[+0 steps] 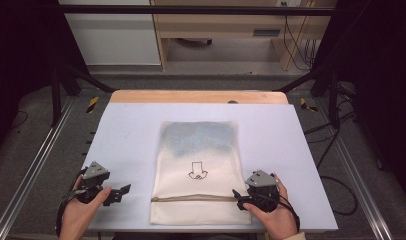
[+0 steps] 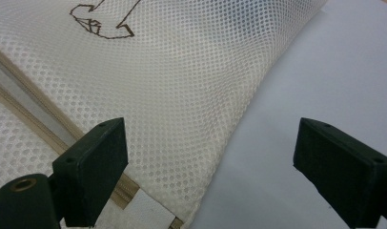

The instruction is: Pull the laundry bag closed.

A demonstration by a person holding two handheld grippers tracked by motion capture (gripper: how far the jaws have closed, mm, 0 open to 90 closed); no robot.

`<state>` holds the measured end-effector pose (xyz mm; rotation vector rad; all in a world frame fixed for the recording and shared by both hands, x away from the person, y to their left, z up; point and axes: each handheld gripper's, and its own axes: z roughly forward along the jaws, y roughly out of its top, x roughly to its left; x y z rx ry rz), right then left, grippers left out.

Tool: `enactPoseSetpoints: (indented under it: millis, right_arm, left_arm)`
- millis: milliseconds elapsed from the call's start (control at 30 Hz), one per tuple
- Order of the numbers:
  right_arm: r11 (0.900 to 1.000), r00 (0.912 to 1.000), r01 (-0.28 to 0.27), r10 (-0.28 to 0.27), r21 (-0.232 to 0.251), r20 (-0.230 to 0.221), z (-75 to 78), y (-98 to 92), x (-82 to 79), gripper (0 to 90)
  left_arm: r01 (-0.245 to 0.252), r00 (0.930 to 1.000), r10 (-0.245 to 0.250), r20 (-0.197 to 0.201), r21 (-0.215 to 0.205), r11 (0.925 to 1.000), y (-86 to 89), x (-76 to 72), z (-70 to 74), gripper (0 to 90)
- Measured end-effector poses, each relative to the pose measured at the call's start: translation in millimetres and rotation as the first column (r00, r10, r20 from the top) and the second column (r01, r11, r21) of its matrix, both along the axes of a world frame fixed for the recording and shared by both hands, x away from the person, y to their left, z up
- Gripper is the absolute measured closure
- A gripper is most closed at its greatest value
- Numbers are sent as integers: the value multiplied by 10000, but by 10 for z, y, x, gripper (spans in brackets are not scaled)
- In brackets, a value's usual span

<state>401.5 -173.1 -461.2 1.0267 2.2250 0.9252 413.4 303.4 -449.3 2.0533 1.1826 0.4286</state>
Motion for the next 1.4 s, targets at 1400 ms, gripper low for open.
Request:
enactPoseSetpoints:
  millis: [1400]
  right_arm:
    - [8744,8874,-4459,4039,-1911,-2223,616,1547,364,235]
  left_arm:
    - [-967,9944,957,455,207,9951,205,-126,14,88]
